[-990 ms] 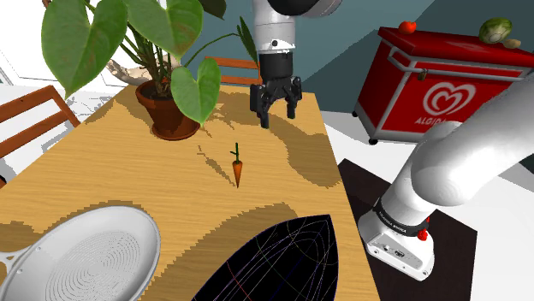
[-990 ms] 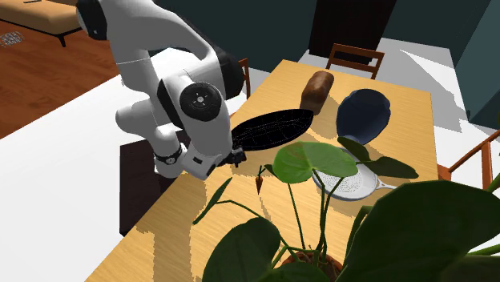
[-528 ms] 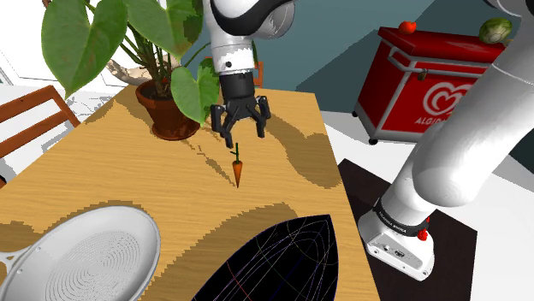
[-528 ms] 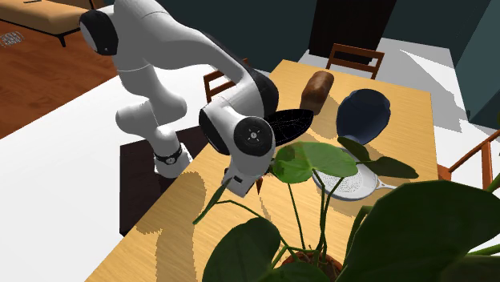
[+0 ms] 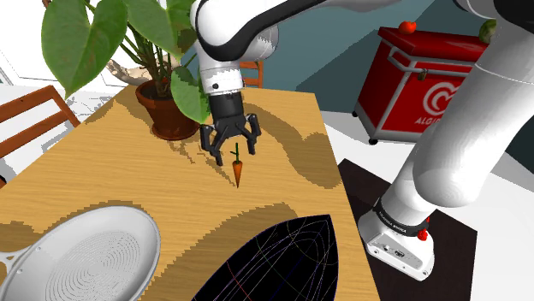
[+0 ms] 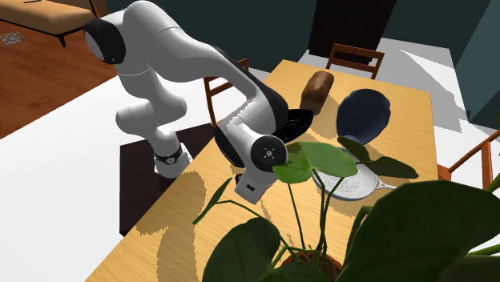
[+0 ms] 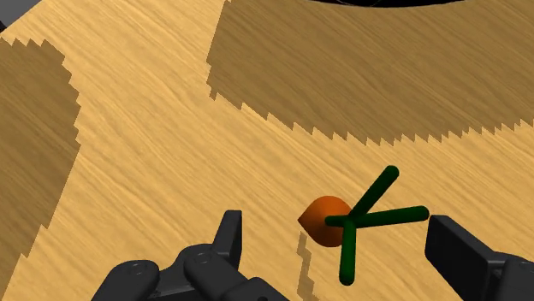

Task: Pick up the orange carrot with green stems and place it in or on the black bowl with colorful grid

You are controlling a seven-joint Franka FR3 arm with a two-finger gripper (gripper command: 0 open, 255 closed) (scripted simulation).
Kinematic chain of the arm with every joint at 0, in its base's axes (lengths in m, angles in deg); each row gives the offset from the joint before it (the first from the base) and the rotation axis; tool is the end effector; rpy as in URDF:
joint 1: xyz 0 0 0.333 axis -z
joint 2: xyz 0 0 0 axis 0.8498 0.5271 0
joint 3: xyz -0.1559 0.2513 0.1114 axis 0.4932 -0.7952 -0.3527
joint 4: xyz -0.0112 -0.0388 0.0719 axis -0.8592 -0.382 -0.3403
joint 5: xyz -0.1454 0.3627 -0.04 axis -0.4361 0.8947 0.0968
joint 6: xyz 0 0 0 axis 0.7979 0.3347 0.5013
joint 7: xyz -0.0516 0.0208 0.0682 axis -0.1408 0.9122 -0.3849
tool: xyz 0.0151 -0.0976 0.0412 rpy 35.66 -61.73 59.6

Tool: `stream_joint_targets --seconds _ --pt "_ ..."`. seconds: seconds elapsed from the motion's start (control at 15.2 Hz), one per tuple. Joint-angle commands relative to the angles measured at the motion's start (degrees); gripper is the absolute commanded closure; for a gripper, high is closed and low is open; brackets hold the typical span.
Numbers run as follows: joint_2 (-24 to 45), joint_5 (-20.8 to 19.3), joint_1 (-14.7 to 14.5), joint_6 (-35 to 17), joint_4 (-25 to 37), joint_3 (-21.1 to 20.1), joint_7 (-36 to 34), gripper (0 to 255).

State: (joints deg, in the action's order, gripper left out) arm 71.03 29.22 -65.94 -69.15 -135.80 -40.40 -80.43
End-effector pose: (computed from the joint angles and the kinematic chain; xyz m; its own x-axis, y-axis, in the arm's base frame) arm 0.4449 0.2557 0.3920 0.8870 -0.1441 -0.4386 -0.1969 -0.9774 -0.0772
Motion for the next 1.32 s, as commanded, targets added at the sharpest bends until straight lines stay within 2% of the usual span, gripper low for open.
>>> stream_joint_targets --seconds 0.0,0.53,0.59,1.25 --pt "0.22 0.24 -0.27 -1.71 -1.42 -0.26 0.07 0" --pt "0.25 0.31 -0.34 -2.14 -1.82 -0.32 0.10 0" --pt "0.25 0.31 -0.34 -2.14 -1.82 -0.32 0.10 255" --pt "-0.11 0.34 -0.30 -1.41 -1.43 -0.29 -0.04 255"
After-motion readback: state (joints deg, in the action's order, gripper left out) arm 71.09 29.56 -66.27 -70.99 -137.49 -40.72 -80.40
